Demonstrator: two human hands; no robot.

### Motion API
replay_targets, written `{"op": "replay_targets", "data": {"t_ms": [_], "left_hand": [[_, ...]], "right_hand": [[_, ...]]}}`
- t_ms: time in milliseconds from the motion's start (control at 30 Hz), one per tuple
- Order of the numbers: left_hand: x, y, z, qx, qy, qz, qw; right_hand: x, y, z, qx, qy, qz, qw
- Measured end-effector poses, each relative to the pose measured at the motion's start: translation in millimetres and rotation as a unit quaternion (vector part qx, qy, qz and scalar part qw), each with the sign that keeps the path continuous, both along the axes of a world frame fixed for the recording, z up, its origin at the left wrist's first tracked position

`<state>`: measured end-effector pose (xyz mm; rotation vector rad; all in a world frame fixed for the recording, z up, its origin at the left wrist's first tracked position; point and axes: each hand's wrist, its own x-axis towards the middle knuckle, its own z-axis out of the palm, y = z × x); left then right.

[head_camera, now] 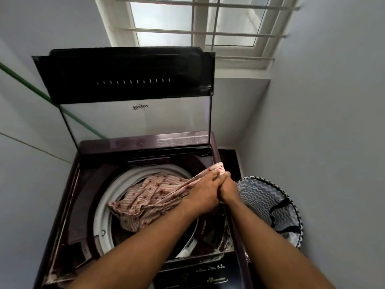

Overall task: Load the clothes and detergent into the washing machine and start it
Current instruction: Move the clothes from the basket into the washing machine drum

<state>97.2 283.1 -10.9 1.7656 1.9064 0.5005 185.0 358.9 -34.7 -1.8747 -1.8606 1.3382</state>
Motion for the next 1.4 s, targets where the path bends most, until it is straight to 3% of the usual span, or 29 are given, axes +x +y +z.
{"op": "replay_targets", "data": {"t_ms": [433, 533, 633, 767, 867, 967, 1067, 1167, 1300, 1400], "left_hand": [[-6.6, 3.2, 4.2, -0.025, 0.004, 0.006, 1.0], [-10.5, -9.9, 3.2, -0.009, -0.012, 0.022, 1.0], [-14.2, -30.0, -0.7, 0.027, -0.044, 0.059, 0.997], [-24.8, -57.1, -4.8, 0.059, -0.058, 0.152, 0.985], [-43.8, -78.4, -6.7, 0.083, -0.042, 0.199, 0.976], [-72.5, -102.4, -6.6, 0.088, -0.03, 0.268, 0.959], [-102.6, -126.6, -11.4, 0.046, 0.023, 0.288, 0.956], [-124.3, -149.9, -17.8, -0.023, 0.045, 0.295, 0.954], [-145.9, -165.1, -30.7, -0.02, 0.026, 0.331, 0.943], [-156.9, -163.9, -41.0, -0.051, -0.009, 0.317, 0.947]], "right_hand": [[-7.3, -9.5, 7.8, 0.042, -0.032, -0.009, 0.999], [-10.8, -22.7, 5.4, 0.122, -0.068, 0.006, 0.99], [-16.8, -35.0, -3.6, 0.248, -0.115, 0.086, 0.958], [-36.7, -54.6, -1.1, 0.351, -0.006, 0.156, 0.923], [-61.5, -75.0, 6.3, 0.335, 0.068, 0.188, 0.921], [-87.7, -96.8, 9.1, 0.302, 0.082, 0.235, 0.92], [-107.8, -117.7, 10.4, 0.191, 0.06, 0.285, 0.938], [-124.4, -125.5, 11.3, 0.093, 0.028, 0.382, 0.919], [-145.8, -117.3, 5.5, 0.161, 0.012, 0.383, 0.91], [-152.0, -108.5, -6.0, 0.152, -0.123, 0.427, 0.883]]}}
